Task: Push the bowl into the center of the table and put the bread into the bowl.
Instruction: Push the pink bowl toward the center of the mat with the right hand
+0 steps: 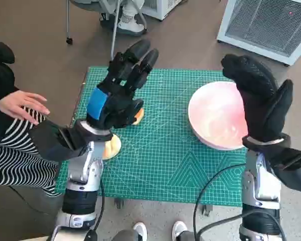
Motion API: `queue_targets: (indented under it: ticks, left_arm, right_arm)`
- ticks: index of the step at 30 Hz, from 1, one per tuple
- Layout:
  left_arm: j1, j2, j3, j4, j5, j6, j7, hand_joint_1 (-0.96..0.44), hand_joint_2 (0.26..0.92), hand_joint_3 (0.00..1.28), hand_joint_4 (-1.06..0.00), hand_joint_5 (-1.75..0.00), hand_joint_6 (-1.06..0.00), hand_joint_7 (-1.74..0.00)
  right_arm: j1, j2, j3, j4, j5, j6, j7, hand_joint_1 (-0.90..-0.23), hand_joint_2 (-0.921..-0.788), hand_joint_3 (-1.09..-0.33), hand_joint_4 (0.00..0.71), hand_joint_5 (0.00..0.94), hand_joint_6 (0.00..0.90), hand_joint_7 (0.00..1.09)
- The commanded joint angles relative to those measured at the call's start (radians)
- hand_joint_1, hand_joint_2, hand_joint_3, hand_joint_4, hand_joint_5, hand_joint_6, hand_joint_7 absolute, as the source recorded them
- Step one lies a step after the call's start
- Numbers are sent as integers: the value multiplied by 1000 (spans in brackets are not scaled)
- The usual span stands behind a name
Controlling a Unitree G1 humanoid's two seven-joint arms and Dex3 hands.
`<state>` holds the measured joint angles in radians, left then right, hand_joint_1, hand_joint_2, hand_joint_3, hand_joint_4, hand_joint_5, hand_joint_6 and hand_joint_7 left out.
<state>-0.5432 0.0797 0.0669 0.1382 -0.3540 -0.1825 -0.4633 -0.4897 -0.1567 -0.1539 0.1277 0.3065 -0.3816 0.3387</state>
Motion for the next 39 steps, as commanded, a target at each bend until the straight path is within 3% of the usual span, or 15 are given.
queue_targets:
  ticks: [1, 27, 33, 39]
  left_arm:
    - [4, 4, 6, -5, -1, 2, 1, -702, 921, 458, -83, -67, 1, -462]
    - [11, 2, 24, 1, -4, -11, -3, -707, 921, 455, -86, -70, 1, -480]
    - [12, 2, 29, 9, 0, -20, -1, -708, 921, 452, -91, -73, 1, -498]
    - [11, 5, 38, 27, 3, -40, -2, -702, 921, 449, -99, -77, 1, -505]
  right_arm:
    - [24, -4, -2, 1, -10, 18, -8, -706, -921, -827, 138, 0, 53, 476]
    - [20, -7, -5, 18, 2, 13, 8, -707, -921, -827, 136, 0, 48, 475]
    - [26, -54, -59, 55, 17, -12, 27, -707, -921, -825, 134, 0, 53, 478]
    - [21, -100, -135, 144, -53, -92, -50, -728, -921, -830, 137, 2, 41, 475]
